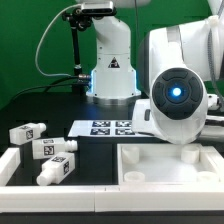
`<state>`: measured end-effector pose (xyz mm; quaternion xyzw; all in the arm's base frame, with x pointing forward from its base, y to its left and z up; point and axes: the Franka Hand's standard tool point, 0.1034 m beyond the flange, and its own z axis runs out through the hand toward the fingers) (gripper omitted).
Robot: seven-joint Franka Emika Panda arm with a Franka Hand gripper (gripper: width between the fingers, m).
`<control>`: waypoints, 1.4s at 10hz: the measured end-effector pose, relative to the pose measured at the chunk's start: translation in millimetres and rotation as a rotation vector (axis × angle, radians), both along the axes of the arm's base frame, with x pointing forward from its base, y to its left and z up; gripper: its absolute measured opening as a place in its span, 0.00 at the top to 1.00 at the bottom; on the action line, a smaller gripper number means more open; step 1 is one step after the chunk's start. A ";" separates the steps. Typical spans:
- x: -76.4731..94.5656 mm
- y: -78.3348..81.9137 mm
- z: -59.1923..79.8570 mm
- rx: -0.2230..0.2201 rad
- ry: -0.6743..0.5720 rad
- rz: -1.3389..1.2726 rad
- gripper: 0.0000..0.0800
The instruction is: Assemble one leg
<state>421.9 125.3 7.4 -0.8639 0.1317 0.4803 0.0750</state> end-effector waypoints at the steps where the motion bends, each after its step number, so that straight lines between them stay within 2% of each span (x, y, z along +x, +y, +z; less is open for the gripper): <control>1: 7.8 -1.5 8.9 0.007 -0.019 0.002 0.64; 2: 16.2 -9.9 26.0 0.008 -0.033 -0.010 0.64; 3: 23.1 -22.1 50.3 0.033 -0.007 -0.015 0.64; 4: 45.6 -32.1 68.9 0.035 -0.053 -0.019 0.64; 5: 66.2 -36.1 91.0 0.017 -0.147 -0.005 0.64; 6: 79.1 -32.9 103.9 -0.005 -0.216 0.011 0.64; 7: 88.8 -23.2 98.3 -0.025 -0.285 0.023 0.64; 8: 93.7 -22.3 96.6 -0.040 -0.367 0.015 0.64; 9: 93.9 -23.2 98.2 -0.055 -0.434 0.004 0.64; 10: 96.8 -24.4 94.1 -0.067 -0.487 0.014 0.64; 11: 107.0 -29.8 85.2 -0.078 -0.549 0.053 0.64; 13: 145.4 -44.3 107.5 -0.045 -0.680 0.088 0.64; 14: 163.0 -43.3 112.3 -0.046 -0.760 0.098 0.64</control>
Offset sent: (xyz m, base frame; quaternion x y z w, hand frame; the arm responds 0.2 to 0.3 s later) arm 0.0446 -0.0409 0.0848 0.0067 -0.0526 -0.0487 0.9974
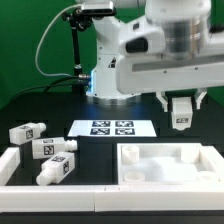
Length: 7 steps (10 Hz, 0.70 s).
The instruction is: Assemble one leg
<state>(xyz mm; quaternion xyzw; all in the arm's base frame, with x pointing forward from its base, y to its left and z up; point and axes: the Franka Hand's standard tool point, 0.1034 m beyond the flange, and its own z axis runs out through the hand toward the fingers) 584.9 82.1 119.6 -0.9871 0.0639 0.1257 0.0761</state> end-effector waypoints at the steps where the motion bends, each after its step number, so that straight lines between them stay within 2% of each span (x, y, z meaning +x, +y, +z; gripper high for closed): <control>1: 9.9 3.8 9.3 -0.013 -0.038 0.013 0.64; 2: 22.5 11.2 16.8 -0.028 -0.137 0.009 0.64; 4: 20.3 7.4 10.3 -0.047 -0.274 -0.010 0.64; 6: 28.6 9.0 9.7 -0.065 -0.446 -0.022 0.64; 7: 38.3 11.9 12.2 -0.083 -0.519 0.009 0.64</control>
Offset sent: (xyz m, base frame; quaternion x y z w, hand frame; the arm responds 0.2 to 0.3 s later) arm 0.0000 0.0000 0.0000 0.0000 0.1296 0.0000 0.9916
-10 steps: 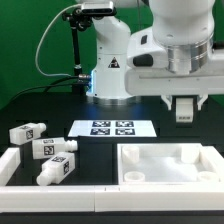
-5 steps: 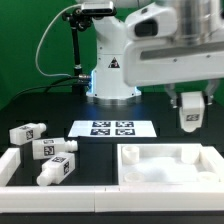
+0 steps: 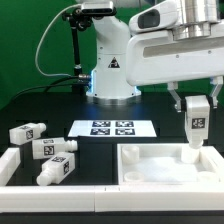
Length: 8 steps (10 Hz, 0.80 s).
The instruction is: Assemble one leg
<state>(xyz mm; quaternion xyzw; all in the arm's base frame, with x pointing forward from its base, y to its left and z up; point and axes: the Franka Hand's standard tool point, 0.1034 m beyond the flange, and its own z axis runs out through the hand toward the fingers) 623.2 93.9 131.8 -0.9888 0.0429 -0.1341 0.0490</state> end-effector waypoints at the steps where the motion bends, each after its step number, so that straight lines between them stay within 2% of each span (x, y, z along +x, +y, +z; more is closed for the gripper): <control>1: 15.4 5.4 4.2 -0.022 -0.108 0.029 0.64; 3: 23.3 4.9 2.7 -0.042 -0.255 0.031 0.64; 4: 18.0 -13.1 -3.7 -0.052 -0.299 0.000 0.64; 5: 15.4 -9.8 -6.7 -0.040 -0.257 0.002 0.64; 6: 17.5 -4.8 -3.9 -0.038 -0.264 0.010 0.64; 8: 11.5 16.0 -6.7 -0.054 -0.246 0.057 0.64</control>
Offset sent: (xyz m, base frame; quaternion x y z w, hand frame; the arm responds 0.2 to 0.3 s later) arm -0.0175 -0.0263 -0.0160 0.1099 0.1487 0.1207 0.9753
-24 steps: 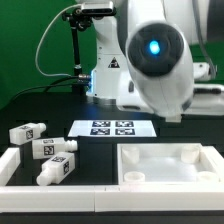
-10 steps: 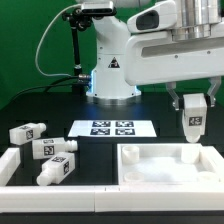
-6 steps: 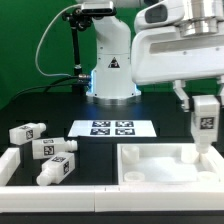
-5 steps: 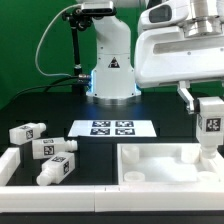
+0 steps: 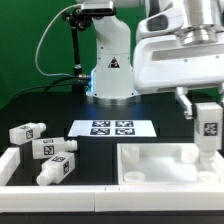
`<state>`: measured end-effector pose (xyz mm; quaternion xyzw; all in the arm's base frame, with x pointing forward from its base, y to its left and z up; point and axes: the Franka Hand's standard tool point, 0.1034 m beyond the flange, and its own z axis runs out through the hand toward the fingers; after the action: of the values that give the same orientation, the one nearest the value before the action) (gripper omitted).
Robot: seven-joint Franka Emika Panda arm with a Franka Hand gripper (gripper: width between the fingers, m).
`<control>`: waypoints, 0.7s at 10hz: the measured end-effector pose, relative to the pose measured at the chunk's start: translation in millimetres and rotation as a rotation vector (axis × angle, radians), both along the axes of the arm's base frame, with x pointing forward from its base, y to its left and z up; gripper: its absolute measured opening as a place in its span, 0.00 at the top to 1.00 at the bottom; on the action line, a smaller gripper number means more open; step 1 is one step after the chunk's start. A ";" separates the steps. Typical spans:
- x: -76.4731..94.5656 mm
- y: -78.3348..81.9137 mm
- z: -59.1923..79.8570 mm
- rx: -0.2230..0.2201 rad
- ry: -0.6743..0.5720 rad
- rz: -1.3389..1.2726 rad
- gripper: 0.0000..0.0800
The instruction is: Assemble one leg
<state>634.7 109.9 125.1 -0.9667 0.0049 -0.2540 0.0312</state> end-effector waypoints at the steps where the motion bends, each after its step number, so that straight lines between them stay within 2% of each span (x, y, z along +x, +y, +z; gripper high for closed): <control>1: -1.9 7.6 -1.9 -0.017 -0.001 0.017 0.64; 2: -3.0 11.5 -5.5 -0.029 0.001 0.028 0.64; 5: -6.4 4.7 -22.5 -0.050 0.014 0.036 0.64; 7: -5.0 3.1 -25.2 -0.054 -0.002 0.034 0.64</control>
Offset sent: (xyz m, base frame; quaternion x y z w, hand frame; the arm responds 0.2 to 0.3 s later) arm 0.0032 -0.0079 -0.0157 -0.0058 0.0096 -0.0289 0.9995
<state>629.7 113.0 99.9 -0.9668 -0.0186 -0.2545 0.0096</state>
